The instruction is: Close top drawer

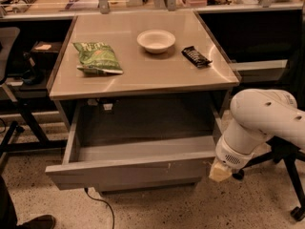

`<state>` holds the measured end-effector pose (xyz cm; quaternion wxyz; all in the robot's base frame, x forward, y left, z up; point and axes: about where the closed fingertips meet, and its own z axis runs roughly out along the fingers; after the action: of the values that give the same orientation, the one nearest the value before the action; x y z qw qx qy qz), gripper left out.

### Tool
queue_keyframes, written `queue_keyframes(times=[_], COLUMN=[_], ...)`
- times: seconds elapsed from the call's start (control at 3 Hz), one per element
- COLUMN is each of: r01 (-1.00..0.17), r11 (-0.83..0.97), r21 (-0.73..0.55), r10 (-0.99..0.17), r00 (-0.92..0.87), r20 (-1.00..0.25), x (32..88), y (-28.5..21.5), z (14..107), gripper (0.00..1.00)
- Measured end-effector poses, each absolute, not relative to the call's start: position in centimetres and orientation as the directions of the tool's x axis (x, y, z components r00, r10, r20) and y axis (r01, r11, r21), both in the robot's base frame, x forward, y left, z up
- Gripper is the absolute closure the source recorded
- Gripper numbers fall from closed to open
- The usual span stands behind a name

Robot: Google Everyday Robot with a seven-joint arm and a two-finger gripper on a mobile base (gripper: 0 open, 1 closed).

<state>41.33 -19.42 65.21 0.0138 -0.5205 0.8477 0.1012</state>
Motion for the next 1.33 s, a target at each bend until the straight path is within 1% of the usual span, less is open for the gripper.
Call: queue_keyframes(times=[0.33,1.0,1.33], r01=[-0.885,-0.885,-0.885], r11=[0.438,0.438,0.438], r21=[0.157,0.157,0.157], r10=[-0.880,-0.880,-0.880], r00=[-0.458,-0.458,-0.458], r20=[-0.129,-0.129,-0.129], x=[41.33,41.33,41.32], y=[-19.42,-19.42,-19.42], z=[65.21,65.21,65.21], gripper=[0.59,0.11,0.00])
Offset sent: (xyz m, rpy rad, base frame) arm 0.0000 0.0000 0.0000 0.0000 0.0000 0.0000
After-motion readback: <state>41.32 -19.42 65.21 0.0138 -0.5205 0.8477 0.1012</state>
